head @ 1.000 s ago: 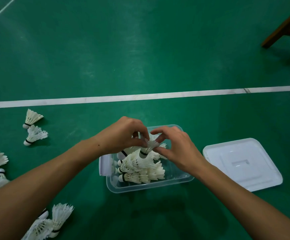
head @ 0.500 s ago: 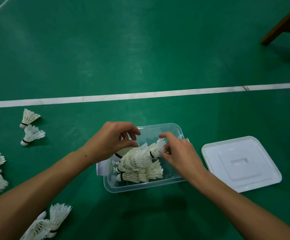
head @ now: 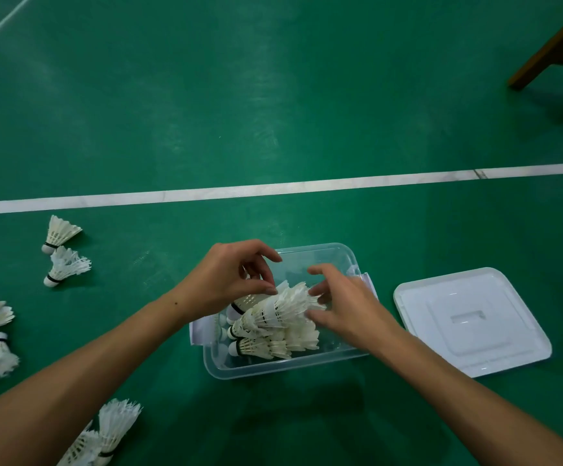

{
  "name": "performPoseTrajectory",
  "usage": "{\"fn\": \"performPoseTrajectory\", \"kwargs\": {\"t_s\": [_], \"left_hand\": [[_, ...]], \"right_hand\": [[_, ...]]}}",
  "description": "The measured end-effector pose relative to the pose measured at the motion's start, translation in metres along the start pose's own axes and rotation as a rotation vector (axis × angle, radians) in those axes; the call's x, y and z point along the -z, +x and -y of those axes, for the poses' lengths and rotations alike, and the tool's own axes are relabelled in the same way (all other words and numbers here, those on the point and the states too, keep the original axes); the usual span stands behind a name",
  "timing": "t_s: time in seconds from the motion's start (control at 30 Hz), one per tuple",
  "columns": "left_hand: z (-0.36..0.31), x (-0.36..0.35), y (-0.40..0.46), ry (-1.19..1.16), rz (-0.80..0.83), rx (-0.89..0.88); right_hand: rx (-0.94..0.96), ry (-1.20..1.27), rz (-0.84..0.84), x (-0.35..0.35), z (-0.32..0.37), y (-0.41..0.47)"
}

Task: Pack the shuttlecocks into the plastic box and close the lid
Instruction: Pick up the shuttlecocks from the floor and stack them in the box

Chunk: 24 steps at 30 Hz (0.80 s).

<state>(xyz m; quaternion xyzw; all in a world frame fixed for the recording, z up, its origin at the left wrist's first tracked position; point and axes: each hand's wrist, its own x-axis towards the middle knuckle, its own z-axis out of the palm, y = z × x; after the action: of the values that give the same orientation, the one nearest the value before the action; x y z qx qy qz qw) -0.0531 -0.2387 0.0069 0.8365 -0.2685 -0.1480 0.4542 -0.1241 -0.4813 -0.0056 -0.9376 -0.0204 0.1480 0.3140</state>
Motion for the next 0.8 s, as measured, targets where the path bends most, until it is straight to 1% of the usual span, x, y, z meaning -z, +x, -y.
{"fn": "performPoseTrajectory", "kwargs": {"t_s": [0.03,0.1,0.17,0.2,0.3,0.37,0.4,0.5,0.57,0.6,0.73,0.8], "left_hand": [[-0.002,-0.001,0.002,-0.013,0.007,-0.005],[-0.009,-0.005,0.009,-0.058,0.027,-0.016],[-0.019,-0.011,0.017,-0.139,0.042,-0.028],[-0.025,-0.014,0.022,-0.192,0.046,-0.029],[-0.038,-0.023,0.033,-0.349,0.044,-0.017],[-0.043,-0.03,0.036,-0.383,0.054,-0.022],[-0.044,-0.034,0.037,-0.364,0.059,-0.033],[-0.038,-0.044,0.036,-0.165,0.012,-0.095],[-0.026,-0.048,0.034,0.059,-0.012,-0.17],[-0.018,-0.05,0.032,0.181,0.005,-0.218],[0.003,-0.061,0.028,0.634,0.199,-0.359],[0.005,-0.069,0.03,0.815,0.319,-0.359]], "right_hand": [[0.024,0.005,-0.053,0.008,0.002,-0.003],[0.083,0.159,-0.136,0.021,0.008,-0.008],[0.115,0.371,-0.117,0.027,0.013,-0.011],[0.111,0.426,-0.105,0.027,0.014,-0.012],[0.069,0.474,-0.111,0.023,0.013,-0.016],[0.06,0.475,-0.126,0.024,0.007,-0.02],[0.057,0.457,-0.137,0.026,0.003,-0.024],[0.017,0.427,-0.191,0.035,-0.013,-0.037],[-0.028,0.413,-0.259,0.043,-0.026,-0.046],[-0.047,0.401,-0.292,0.046,-0.032,-0.051],[-0.106,0.323,-0.391,0.051,-0.04,-0.062],[-0.114,0.253,-0.398,0.048,-0.038,-0.064]]}}
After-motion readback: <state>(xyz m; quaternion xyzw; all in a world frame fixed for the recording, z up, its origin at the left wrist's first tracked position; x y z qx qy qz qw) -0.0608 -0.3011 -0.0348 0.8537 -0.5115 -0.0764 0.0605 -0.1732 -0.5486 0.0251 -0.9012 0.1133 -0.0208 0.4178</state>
